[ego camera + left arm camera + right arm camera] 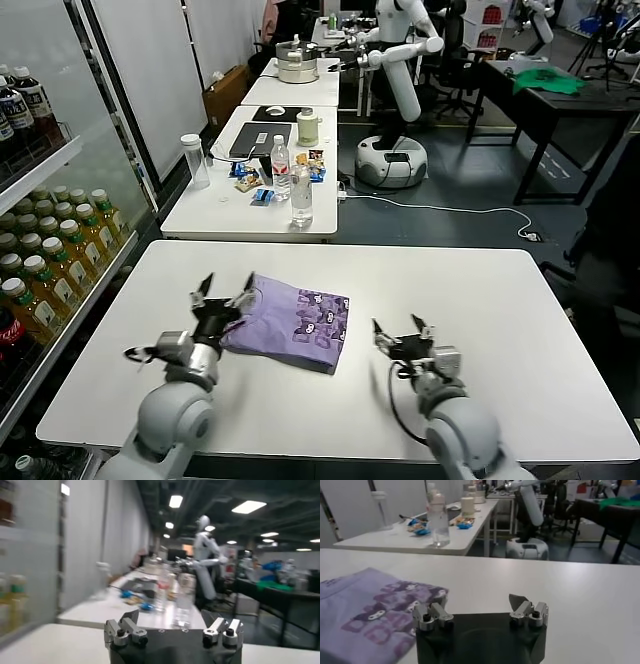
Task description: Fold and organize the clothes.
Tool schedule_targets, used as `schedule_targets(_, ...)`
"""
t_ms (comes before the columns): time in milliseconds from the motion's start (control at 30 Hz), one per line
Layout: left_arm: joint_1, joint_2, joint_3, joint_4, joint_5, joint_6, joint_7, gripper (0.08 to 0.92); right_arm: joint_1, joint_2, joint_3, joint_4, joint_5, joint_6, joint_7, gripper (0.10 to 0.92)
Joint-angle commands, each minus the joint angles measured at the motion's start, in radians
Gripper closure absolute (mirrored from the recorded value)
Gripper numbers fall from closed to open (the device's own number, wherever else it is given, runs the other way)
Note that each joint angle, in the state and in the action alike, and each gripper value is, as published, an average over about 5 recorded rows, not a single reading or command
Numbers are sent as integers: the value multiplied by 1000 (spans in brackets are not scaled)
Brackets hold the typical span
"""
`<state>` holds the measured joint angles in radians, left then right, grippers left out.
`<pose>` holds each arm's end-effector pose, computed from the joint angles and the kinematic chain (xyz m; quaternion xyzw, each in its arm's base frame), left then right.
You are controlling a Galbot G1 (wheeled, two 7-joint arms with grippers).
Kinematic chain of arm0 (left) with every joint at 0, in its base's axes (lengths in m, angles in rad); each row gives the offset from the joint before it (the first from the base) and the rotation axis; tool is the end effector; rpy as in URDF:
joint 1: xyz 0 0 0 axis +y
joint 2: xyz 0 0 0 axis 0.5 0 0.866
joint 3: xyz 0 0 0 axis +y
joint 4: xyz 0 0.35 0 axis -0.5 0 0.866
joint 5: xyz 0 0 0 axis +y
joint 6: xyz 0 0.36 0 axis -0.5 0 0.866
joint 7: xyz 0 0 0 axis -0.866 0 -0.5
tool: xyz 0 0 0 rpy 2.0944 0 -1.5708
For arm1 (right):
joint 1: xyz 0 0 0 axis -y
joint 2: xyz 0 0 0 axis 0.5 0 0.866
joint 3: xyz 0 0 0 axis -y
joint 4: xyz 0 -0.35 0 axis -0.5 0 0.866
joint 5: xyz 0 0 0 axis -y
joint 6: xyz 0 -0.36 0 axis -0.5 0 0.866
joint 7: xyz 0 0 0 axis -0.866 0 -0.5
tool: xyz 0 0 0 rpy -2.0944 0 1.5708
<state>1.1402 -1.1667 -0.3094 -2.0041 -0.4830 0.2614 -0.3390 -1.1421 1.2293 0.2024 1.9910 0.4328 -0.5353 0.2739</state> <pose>0.2984 0.0143 -0.2389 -0.0224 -0.9984 0.0405 0.0322 0.2890 0.0297 -0.2547 0.1013 -0.9793 -0.0030 0.1753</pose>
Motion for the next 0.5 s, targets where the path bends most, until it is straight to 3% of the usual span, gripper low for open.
schedule_targets(33,163,41,-178,-59,66,-49,-17,177,200,163,-199,-256,-44,2,58,203)
schedule_targets(500,171,35,-173,-55,70,-49,-21,177,245,217,-198,-382,6,-15,76,215)
